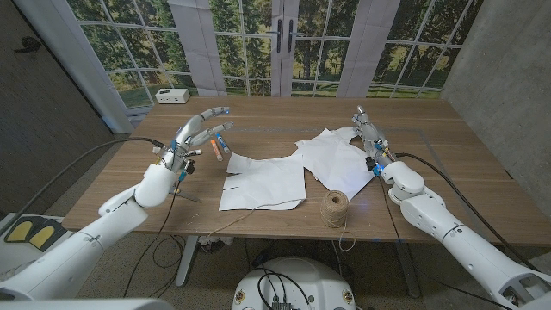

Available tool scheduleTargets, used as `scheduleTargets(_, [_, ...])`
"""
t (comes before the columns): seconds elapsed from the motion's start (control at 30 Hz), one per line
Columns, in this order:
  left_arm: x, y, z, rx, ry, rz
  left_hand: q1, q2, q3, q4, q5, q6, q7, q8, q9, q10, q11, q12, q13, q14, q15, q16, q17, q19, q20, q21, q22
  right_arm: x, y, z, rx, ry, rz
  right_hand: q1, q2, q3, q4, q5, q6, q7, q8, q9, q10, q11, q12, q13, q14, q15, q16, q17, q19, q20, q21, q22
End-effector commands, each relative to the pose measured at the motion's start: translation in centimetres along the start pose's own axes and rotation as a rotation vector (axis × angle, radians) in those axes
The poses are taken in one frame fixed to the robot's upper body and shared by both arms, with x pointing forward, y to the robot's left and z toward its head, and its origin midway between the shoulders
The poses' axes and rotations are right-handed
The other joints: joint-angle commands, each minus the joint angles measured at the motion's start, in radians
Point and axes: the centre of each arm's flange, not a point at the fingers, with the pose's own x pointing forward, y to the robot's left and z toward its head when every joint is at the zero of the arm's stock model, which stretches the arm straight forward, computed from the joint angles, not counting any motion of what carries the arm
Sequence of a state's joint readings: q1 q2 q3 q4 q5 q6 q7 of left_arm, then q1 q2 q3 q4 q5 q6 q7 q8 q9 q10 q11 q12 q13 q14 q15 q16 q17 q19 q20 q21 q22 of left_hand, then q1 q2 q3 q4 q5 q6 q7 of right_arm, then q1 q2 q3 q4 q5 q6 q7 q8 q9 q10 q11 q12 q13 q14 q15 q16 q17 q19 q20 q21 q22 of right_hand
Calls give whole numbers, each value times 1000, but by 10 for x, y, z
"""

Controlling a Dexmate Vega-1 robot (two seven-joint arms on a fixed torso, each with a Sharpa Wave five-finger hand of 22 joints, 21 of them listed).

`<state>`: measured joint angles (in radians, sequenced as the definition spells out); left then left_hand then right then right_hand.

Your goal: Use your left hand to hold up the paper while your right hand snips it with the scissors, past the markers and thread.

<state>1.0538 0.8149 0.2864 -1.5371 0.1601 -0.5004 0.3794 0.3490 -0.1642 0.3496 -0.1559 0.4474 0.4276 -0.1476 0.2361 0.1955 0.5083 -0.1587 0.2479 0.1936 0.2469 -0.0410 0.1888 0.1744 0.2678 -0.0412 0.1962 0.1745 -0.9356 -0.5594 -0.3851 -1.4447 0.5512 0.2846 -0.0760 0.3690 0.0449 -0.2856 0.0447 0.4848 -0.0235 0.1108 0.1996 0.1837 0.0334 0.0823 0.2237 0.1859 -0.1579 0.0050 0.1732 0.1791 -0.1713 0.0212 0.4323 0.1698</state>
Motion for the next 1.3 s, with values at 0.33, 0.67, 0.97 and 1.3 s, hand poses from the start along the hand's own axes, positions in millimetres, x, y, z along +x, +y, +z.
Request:
scheduleTargets(0.33, [-13,6,7,124,-54,-11,4,-11,-26,-3,22,-44,-21,-23,4,40,-24,3,8,24,-122,8,6,-8,1,-3,1,2,-9,-3,-28,-14,-3,21,5,-1,-9,5,-5,4,-1,3,-5,2,-2,4,-7,-1,7,2,-59,-6,-12,4])
scheduleTargets(0.67, [-12,5,18,182,-65,1,24,-6,-28,-8,33,-5,-26,-6,7,30,-16,-6,9,21,-121,5,6,-10,4,-4,1,1,-13,0,-57,-19,-2,26,7,0,-12,6,-7,3,-1,3,-6,-2,-2,4,-9,-2,7,2,-59,-4,-18,4])
scheduleTargets(0.97, [-17,11,26,247,-62,0,62,-4,-30,-12,50,109,-27,35,11,19,-21,-18,10,3,-122,-2,6,-15,6,-5,1,-1,-21,0,-57,-18,-7,30,10,2,-14,7,-7,2,-1,3,-6,-1,-1,4,-11,-2,8,2,-59,-2,-24,4])
scheduleTargets(1.3, [-29,25,30,319,-22,21,98,-4,-43,-8,67,219,-8,66,14,47,-27,-15,11,-11,-121,0,6,-25,8,-5,1,1,-23,0,-39,-18,7,33,11,2,-16,7,-9,2,-1,3,-7,-1,-2,4,-11,-2,9,2,-57,1,-29,5])
